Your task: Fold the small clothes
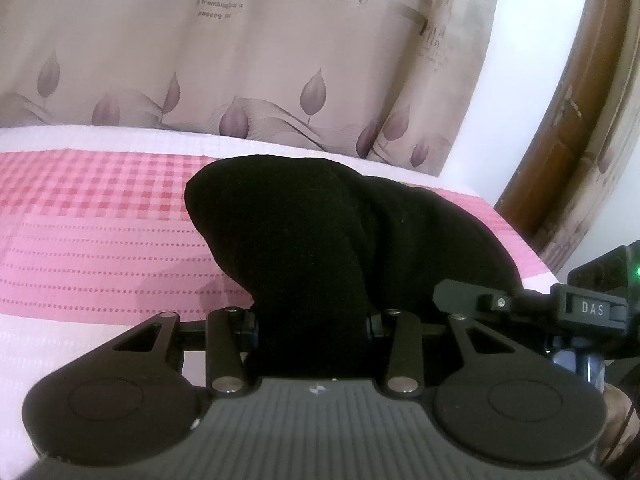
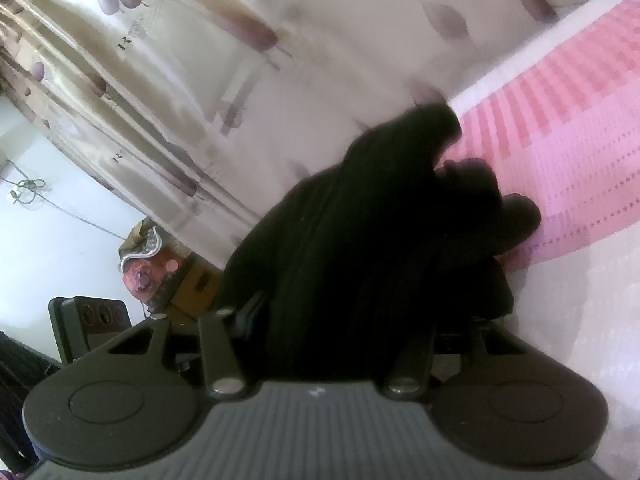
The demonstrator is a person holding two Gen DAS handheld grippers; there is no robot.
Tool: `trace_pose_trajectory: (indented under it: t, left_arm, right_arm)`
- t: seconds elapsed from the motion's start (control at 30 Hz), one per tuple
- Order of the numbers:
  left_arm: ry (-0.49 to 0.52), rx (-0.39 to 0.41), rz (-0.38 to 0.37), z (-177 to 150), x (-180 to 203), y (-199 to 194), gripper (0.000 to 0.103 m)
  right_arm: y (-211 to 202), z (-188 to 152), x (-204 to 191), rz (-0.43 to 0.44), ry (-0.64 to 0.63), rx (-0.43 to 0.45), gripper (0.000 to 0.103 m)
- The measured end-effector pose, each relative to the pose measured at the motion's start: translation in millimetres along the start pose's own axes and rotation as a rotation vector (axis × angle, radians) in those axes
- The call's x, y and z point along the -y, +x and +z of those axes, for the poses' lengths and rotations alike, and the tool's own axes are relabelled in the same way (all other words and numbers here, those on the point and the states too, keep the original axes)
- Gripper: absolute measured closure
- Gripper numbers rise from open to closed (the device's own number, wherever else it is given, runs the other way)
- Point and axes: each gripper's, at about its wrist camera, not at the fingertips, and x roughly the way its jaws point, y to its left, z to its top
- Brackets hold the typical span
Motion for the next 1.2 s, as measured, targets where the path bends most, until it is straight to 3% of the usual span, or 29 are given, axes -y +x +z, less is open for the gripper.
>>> trace_pose_trajectory:
  t: [0.33,0.63,0.83,1.0,1.1,1.2]
  left_arm:
    - [-0.022,-0.049,0.012,-13,-15,19,0.061]
    - [-0.024,-0.034,0.041,-25,-20,29,0.056]
    - [0.010,0.002,0.101,-33,-16,30,0.037]
    - [0.026,0.041,0.171,-40,-16,26,0.011]
    - [0.034,0.056,0.196,-40,-15,24,0.005]
    - [0.041,0.074,0.215,-41,-13,21,0.002]
  right_arm:
    - [12,-13,21,-0.024,0.051,-0.013,0.049]
    - [13,-21,26,-0.099,-0.012,-0.008,0.049]
    - [9,-28,20,-0.185,-0.054,-0.001,0.045]
    - [0,-34,16,-0.248,-0.083,0.011,0.034]
    - [-6,-39,12,-0.299,-0.106,0.021,0.020]
    - [-14,-47,8,-0.327,-0.133,0.037,0.020]
